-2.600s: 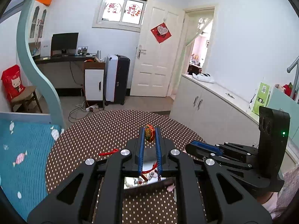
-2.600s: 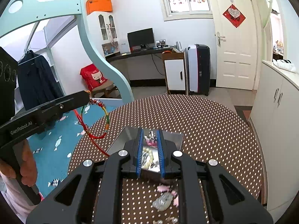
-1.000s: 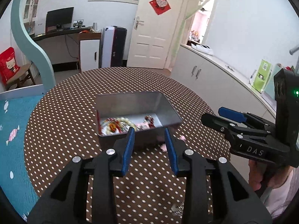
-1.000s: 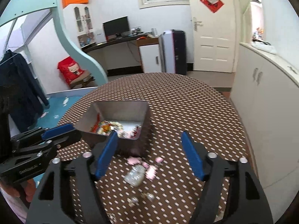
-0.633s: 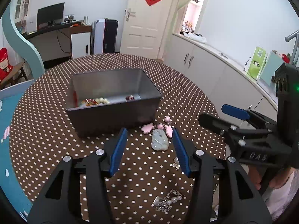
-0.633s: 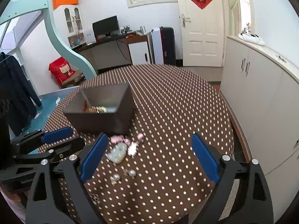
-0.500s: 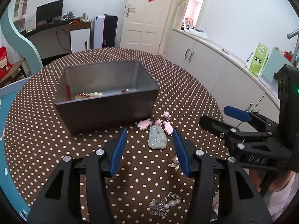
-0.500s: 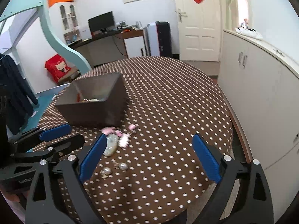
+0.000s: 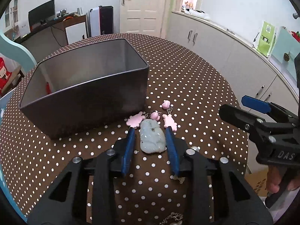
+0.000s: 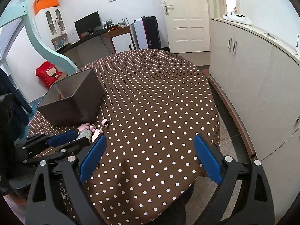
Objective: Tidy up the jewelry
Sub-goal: 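Close the left gripper on the pale jade pendant while the right gripper grasps the white charm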
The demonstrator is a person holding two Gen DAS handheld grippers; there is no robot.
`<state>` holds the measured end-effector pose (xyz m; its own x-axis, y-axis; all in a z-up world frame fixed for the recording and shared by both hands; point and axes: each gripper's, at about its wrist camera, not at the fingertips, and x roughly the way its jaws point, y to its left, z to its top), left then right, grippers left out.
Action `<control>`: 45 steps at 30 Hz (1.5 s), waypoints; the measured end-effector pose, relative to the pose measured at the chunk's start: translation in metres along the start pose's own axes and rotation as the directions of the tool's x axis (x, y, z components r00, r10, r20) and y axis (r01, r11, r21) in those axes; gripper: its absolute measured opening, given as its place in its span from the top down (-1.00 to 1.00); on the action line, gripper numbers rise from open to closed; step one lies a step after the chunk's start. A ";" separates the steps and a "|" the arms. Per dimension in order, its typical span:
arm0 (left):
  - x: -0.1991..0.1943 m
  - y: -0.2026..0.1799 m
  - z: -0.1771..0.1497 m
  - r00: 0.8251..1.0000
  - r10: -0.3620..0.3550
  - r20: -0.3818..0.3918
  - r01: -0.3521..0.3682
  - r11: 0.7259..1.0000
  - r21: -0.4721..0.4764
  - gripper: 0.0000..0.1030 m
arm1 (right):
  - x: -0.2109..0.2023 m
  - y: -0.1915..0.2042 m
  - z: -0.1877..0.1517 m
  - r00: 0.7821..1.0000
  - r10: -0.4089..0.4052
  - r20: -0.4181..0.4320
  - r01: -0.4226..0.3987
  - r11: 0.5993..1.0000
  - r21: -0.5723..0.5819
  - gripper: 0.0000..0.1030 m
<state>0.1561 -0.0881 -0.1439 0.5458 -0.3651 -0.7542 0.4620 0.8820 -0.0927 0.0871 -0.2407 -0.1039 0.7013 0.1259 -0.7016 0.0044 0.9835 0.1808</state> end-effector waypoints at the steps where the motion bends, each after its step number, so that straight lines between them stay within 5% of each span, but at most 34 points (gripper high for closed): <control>1: 0.000 0.001 0.000 1.000 0.002 0.008 -0.002 1.000 -0.002 0.45 | 0.000 0.001 0.000 1.000 0.003 0.000 -0.003 1.000 -0.006 -0.75; 13: -0.018 0.031 -0.025 0.996 -0.066 0.066 0.073 0.992 -0.102 0.49 | 0.000 0.027 -0.009 1.000 0.015 0.003 -0.014 0.998 -0.058 -0.75; 17: -0.032 0.040 -0.030 0.993 -0.074 0.097 0.084 0.990 -0.109 0.75 | 0.005 0.042 -0.012 1.000 0.002 0.001 -0.002 0.996 -0.094 -0.75; 24: -0.040 0.044 -0.037 0.992 -0.088 0.094 0.098 0.990 -0.103 0.64 | 0.016 0.066 -0.013 1.000 -0.006 0.003 0.006 0.986 -0.165 -0.66; 30: -0.035 0.026 -0.035 0.996 -0.037 0.078 0.040 0.998 -0.041 0.15 | 0.010 0.046 -0.011 0.999 -0.050 0.011 0.051 0.993 -0.108 -0.65; 35: -0.022 0.011 -0.034 0.998 0.033 0.054 -0.034 0.999 0.022 0.17 | 0.002 0.037 -0.015 0.994 -0.101 0.030 0.104 0.987 -0.121 -0.65; 38: -0.021 0.008 -0.036 0.995 0.082 0.059 -0.084 0.995 0.044 0.45 | 0.002 0.044 -0.017 0.997 -0.073 0.033 0.077 0.986 -0.150 -0.65; 43: -0.026 0.021 -0.040 0.997 0.053 0.063 -0.053 0.998 0.012 0.45 | 0.015 0.061 -0.019 0.999 -0.053 0.011 0.054 0.979 -0.198 -0.63; 45: -0.028 0.027 -0.042 0.997 0.046 0.067 -0.045 0.999 -0.009 0.45 | 0.022 0.068 -0.018 0.999 -0.036 0.001 0.035 0.974 -0.223 -0.45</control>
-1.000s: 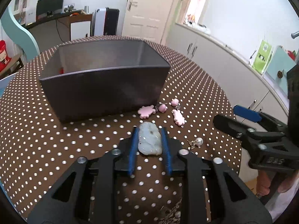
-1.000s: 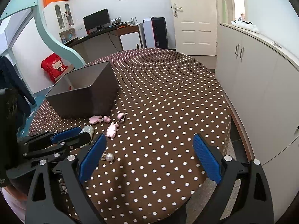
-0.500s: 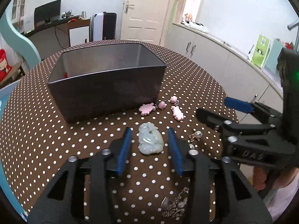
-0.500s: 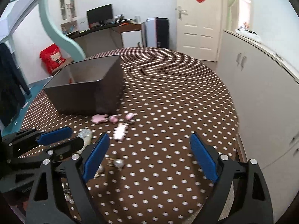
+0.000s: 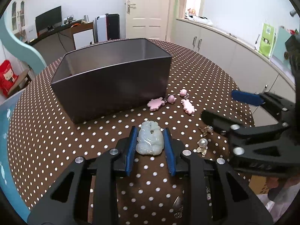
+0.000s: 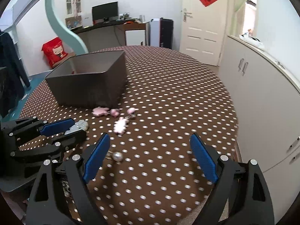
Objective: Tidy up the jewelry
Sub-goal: 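Close the left gripper on the pale jade pendant while the right gripper grasps the white charm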
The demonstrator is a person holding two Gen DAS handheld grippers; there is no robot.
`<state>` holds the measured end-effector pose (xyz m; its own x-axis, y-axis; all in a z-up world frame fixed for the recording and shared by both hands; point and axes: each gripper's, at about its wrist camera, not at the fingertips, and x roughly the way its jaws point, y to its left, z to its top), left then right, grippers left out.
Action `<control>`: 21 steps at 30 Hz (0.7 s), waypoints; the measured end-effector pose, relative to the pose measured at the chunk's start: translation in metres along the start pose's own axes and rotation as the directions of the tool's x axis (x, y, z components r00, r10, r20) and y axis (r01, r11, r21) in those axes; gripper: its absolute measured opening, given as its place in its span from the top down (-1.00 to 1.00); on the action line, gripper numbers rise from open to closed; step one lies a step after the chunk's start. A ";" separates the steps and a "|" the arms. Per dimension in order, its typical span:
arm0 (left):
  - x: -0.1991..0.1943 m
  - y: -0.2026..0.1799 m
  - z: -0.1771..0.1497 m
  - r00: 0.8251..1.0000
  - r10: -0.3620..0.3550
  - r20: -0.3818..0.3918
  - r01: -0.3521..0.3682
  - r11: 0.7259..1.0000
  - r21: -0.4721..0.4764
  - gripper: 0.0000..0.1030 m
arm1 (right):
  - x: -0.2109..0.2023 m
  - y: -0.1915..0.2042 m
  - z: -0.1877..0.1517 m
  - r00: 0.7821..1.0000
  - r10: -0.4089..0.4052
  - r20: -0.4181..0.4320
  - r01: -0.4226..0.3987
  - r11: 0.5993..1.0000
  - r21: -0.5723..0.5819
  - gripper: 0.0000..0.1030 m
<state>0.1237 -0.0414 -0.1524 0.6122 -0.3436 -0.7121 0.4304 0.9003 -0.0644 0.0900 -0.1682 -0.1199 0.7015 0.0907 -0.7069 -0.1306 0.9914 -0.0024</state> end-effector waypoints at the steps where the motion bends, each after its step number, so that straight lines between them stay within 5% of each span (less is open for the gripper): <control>1: -0.002 0.005 -0.001 1.000 -0.009 0.003 0.009 1.000 -0.015 0.45 | 0.004 0.003 0.001 1.000 -0.003 -0.008 0.003 1.000 -0.009 -0.40; 3: -0.004 0.011 -0.002 1.000 -0.017 0.005 0.017 0.999 -0.039 0.45 | 0.013 0.010 0.003 0.999 -0.024 -0.031 0.023 0.999 -0.022 -0.09; 12: -0.015 0.031 -0.005 0.999 -0.031 0.018 0.032 0.996 -0.087 0.45 | 0.027 0.025 0.010 0.999 0.035 -0.010 -0.036 0.997 -0.072 0.67; 21: -0.029 0.038 0.001 0.997 -0.043 0.065 0.050 0.992 -0.116 0.45 | 0.024 0.013 0.017 0.998 0.056 -0.029 -0.056 0.998 0.005 0.72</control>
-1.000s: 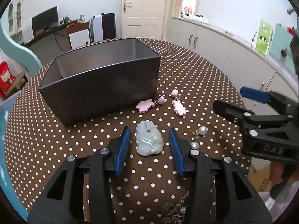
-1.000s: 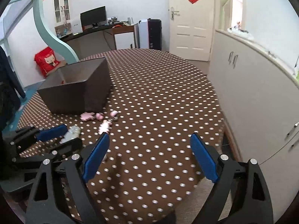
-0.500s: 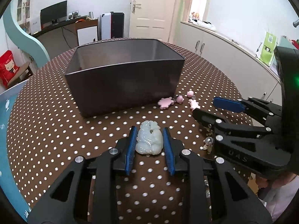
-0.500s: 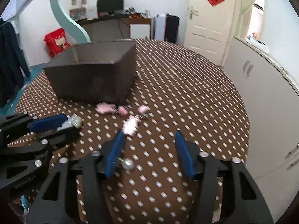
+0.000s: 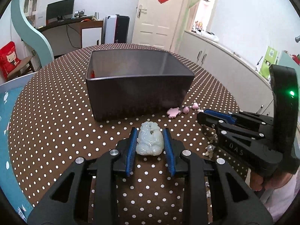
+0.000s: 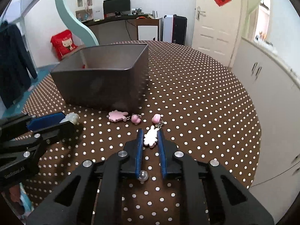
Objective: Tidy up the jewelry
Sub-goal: 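Close the left gripper on the pale jade pendant while the right gripper grasps the white charm, then carry the jade pendant and white charm into the grey box and open both grippers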
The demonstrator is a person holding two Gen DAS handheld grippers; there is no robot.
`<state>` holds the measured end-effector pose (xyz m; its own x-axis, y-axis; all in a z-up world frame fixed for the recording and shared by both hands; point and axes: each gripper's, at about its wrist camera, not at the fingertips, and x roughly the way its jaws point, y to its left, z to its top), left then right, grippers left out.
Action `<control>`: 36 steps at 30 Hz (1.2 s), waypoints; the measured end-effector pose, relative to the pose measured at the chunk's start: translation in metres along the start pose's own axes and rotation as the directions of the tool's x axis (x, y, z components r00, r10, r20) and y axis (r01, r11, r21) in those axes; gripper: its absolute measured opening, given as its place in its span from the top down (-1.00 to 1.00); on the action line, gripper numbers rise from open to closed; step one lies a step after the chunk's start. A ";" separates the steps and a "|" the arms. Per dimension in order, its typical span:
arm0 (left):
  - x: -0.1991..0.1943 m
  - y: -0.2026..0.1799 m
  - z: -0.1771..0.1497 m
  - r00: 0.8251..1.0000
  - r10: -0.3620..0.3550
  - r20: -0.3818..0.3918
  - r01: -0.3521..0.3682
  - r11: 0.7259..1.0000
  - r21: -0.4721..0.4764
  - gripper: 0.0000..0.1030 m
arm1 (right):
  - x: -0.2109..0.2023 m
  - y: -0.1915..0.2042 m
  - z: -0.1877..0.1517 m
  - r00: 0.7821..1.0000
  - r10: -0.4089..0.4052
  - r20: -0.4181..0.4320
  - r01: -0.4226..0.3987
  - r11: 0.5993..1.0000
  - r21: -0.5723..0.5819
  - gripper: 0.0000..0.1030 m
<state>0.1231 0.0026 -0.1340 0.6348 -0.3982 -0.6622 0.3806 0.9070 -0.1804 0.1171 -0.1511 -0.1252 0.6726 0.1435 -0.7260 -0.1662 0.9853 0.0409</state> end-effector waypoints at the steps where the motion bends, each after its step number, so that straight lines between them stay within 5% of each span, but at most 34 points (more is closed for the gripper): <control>1: -0.002 -0.001 0.002 1.000 0.001 0.003 -0.001 1.000 0.003 0.45 | -0.001 -0.002 0.002 1.000 -0.002 0.004 0.002 1.000 0.003 0.72; 20: -0.047 0.002 0.050 0.984 0.016 0.178 -0.005 0.998 -0.059 0.45 | -0.048 0.005 0.060 0.981 0.002 0.192 0.006 0.999 -0.044 0.72; 36: 0.013 0.027 0.095 0.996 0.046 0.071 -0.038 0.994 -0.105 0.45 | 0.010 0.029 0.093 0.986 0.133 0.095 -0.121 0.985 -0.124 0.72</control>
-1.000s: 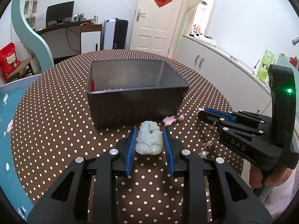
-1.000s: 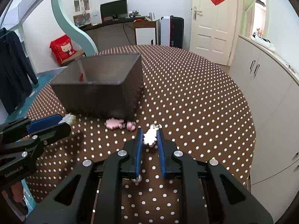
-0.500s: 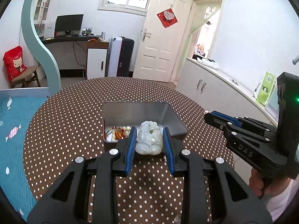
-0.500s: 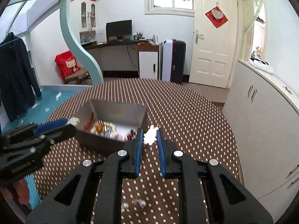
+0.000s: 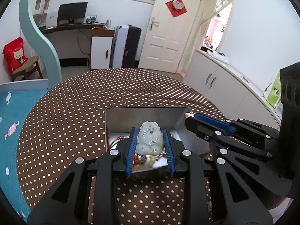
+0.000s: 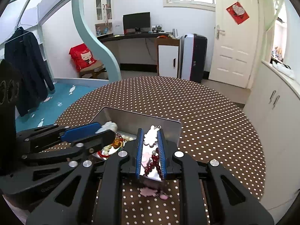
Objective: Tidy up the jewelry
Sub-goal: 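Carry the jade pendant and white charm into the grey box and open both grippers, then close the left gripper on the pearl drop earring while the right gripper grasps a silver earring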
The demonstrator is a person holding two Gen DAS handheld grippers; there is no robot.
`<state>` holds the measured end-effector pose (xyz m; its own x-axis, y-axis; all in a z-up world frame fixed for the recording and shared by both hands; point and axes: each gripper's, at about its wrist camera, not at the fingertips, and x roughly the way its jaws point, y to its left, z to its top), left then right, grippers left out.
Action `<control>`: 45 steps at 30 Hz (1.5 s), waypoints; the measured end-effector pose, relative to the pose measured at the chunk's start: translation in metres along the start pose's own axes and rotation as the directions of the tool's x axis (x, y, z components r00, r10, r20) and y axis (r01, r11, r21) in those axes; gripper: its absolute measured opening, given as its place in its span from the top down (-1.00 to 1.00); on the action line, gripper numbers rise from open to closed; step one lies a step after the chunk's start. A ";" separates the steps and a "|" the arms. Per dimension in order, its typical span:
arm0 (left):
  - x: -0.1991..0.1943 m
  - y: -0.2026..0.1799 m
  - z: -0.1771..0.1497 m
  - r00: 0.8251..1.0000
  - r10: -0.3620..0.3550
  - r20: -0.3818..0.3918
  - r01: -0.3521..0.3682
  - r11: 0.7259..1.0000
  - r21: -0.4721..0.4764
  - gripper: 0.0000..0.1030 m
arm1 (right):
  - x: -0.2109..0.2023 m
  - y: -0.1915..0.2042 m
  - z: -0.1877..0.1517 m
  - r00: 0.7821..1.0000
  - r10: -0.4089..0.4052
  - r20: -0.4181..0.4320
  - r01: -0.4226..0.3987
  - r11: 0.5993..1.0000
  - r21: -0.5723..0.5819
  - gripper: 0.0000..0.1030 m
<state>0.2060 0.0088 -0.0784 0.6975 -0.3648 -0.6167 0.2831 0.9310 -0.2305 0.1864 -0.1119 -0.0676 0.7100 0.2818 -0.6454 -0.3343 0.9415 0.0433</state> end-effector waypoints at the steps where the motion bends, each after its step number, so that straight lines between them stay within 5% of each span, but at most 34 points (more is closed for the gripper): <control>1: 0.003 0.002 0.000 1.000 0.002 -0.005 -0.002 1.000 0.000 0.45 | 0.001 0.001 0.000 1.000 0.000 -0.005 0.000 1.000 -0.001 0.71; 8: 0.016 0.011 0.006 0.999 0.025 -0.024 -0.026 1.000 -0.005 0.45 | -0.002 -0.005 -0.001 0.999 -0.049 -0.002 0.049 0.999 0.022 0.30; 33: -0.005 0.008 -0.008 0.999 0.050 -0.019 -0.049 0.999 0.023 0.43 | -0.038 -0.044 -0.027 0.993 -0.117 -0.027 0.120 0.978 0.168 0.02; 34: -0.008 0.005 -0.010 0.999 0.045 -0.018 -0.044 0.998 0.035 0.41 | -0.041 -0.044 -0.029 0.993 -0.119 -0.025 0.122 0.978 0.168 0.01; 36: -0.020 -0.001 -0.019 1.000 0.031 -0.004 -0.030 0.997 0.064 0.07 | -0.047 -0.042 -0.033 0.992 -0.121 -0.021 0.122 0.979 0.164 -0.03; 45: -0.052 -0.022 -0.059 0.999 -0.013 -0.034 0.017 0.991 0.131 -0.03 | -0.077 -0.040 -0.068 0.991 -0.131 -0.015 0.132 0.979 0.159 -0.29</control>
<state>0.1249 0.0082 -0.0860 0.6710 -0.3758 -0.6392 0.3785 0.9149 -0.1406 0.1030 -0.1835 -0.0715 0.7381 0.1534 -0.6571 -0.1355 0.9877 0.0785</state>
